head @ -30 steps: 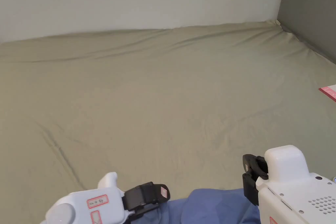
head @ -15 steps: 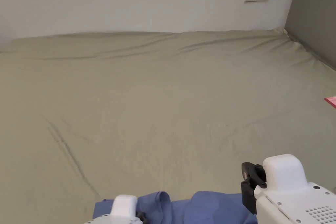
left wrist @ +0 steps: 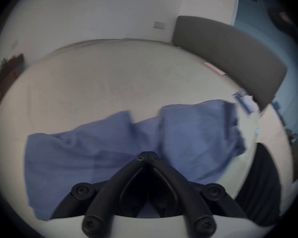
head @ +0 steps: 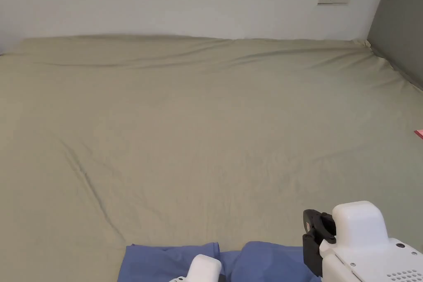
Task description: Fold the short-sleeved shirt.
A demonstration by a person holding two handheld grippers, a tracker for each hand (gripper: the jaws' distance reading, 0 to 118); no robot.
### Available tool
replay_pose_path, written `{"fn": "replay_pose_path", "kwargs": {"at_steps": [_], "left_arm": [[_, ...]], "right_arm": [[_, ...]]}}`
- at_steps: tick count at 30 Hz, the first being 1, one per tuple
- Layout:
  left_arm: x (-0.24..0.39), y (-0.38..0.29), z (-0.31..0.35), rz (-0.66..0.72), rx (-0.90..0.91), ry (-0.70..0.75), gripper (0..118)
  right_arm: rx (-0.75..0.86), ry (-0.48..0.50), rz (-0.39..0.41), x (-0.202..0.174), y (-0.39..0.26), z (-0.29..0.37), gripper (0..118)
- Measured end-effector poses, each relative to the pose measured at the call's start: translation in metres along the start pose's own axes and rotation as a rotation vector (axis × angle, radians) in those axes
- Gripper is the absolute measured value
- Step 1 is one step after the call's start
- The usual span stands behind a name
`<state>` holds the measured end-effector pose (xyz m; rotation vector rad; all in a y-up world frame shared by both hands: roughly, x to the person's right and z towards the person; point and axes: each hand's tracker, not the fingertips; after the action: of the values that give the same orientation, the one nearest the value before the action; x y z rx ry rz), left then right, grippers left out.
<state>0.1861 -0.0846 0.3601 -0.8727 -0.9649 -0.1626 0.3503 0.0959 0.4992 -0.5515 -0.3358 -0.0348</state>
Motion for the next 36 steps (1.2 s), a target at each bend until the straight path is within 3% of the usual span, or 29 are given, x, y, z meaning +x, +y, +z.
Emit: {"fn": "replay_pose_path", "kwargs": {"at_steps": [2,6,11,16,17,21,23,32,36], "left_arm": [[-0.001,0.004,0.008,0.036,0.004,-0.127,0],[-0.025,0.012,0.036,0.159,0.077,-0.229,0],[-0.111,0.013,0.075,0.376,0.114,-0.163,1],[-0.202,-0.013,0.099,0.614,0.093,-0.135,15],[-0.218,-0.020,0.102,0.647,0.094,-0.159,26],[-0.251,-0.037,0.105,0.708,0.039,-0.254,103],[-0.258,-0.042,0.098,0.754,0.005,-0.315,116],[-0.250,-0.044,0.046,0.916,-0.058,-0.606,116],[-0.237,-0.037,0.024,0.922,-0.096,-0.636,115]], "right_arm": [[-0.005,0.006,0.011,-0.001,0.000,-0.002,2],[0.000,0.005,0.011,-0.001,0.003,-0.002,2],[0.003,-0.001,0.013,0.001,0.007,-0.004,2],[0.000,0.004,0.027,-0.004,0.009,-0.009,2],[0.000,0.008,0.034,-0.005,0.010,-0.009,2],[0.004,0.010,0.082,-0.008,0.015,-0.013,2],[0.010,0.016,0.083,-0.009,0.020,-0.013,2],[0.010,0.040,0.101,-0.016,0.022,-0.011,2],[0.002,0.044,0.111,-0.019,0.021,-0.013,2]]}}
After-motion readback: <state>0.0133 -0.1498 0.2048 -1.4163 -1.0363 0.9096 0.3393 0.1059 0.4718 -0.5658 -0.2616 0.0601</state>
